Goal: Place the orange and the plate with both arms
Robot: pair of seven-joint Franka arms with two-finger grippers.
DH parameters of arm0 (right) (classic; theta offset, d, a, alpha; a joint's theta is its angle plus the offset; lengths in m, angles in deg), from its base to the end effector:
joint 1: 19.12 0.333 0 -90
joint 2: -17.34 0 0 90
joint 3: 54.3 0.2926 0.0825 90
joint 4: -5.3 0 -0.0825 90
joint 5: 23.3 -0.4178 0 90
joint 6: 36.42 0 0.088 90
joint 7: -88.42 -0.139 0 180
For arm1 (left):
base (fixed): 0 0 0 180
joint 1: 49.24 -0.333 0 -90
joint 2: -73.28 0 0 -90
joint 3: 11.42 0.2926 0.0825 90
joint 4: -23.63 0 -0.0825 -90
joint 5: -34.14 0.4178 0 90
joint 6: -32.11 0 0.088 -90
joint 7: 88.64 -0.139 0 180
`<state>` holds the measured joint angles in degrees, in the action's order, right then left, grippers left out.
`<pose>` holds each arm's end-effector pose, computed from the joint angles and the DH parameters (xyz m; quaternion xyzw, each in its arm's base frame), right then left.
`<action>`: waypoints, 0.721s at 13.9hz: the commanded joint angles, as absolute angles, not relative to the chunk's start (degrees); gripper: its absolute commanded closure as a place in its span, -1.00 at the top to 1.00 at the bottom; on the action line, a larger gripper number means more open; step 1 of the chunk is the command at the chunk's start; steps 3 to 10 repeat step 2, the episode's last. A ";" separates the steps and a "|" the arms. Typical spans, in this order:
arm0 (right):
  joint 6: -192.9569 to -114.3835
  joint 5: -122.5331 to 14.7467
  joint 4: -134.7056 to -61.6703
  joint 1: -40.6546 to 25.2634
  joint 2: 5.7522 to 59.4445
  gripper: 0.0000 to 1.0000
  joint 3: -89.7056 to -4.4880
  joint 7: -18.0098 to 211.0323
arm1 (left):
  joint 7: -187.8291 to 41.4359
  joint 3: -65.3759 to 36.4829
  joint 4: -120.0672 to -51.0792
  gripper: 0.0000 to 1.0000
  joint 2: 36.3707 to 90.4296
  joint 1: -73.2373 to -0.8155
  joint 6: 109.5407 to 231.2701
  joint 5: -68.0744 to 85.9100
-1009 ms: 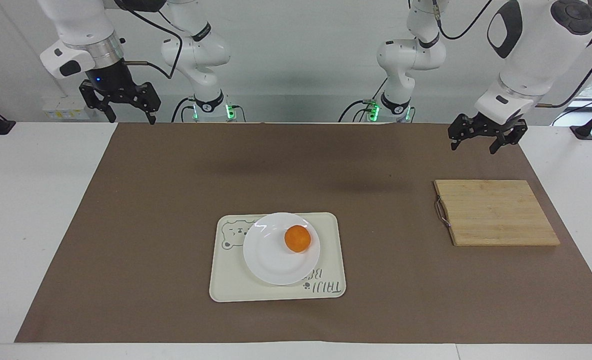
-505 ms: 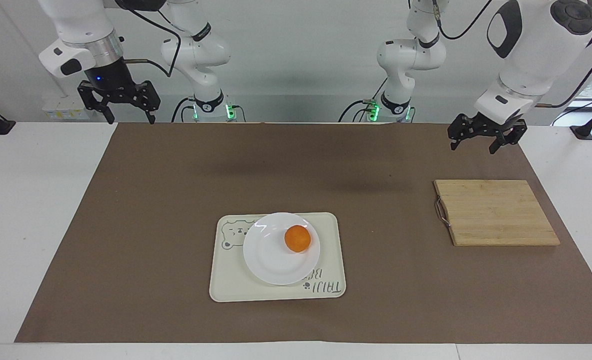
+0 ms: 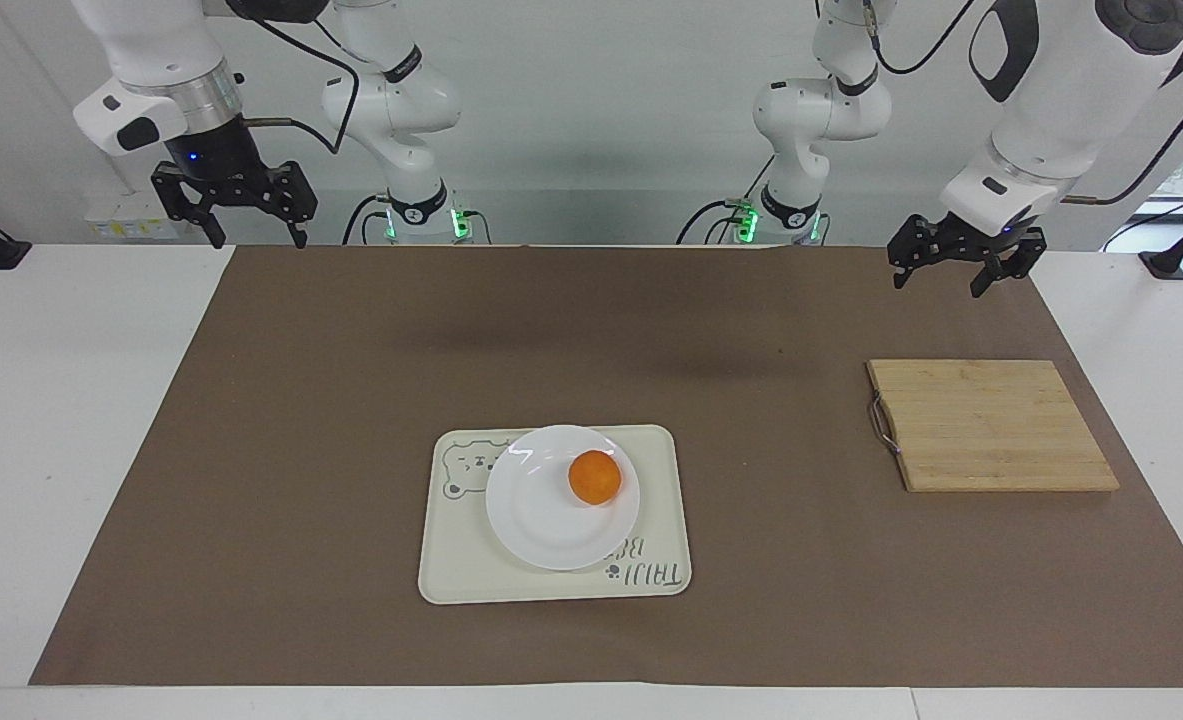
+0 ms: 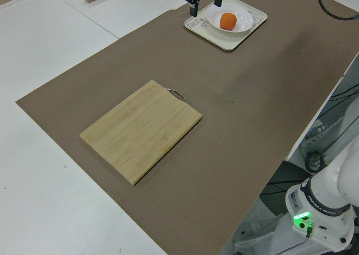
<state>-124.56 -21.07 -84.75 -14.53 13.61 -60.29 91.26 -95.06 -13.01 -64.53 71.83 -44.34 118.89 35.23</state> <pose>0.5670 -0.0211 0.6032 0.9997 0.0117 0.0151 0.0166 0.5847 -0.0636 0.5656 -0.9933 0.1121 0.0247 0.0092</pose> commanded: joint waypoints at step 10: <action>-125.10 -20.84 -85.75 -15.17 12.69 1.00 -60.01 92.47 | -94.27 -12.91 -64.79 1.00 73.72 -44.67 117.63 34.76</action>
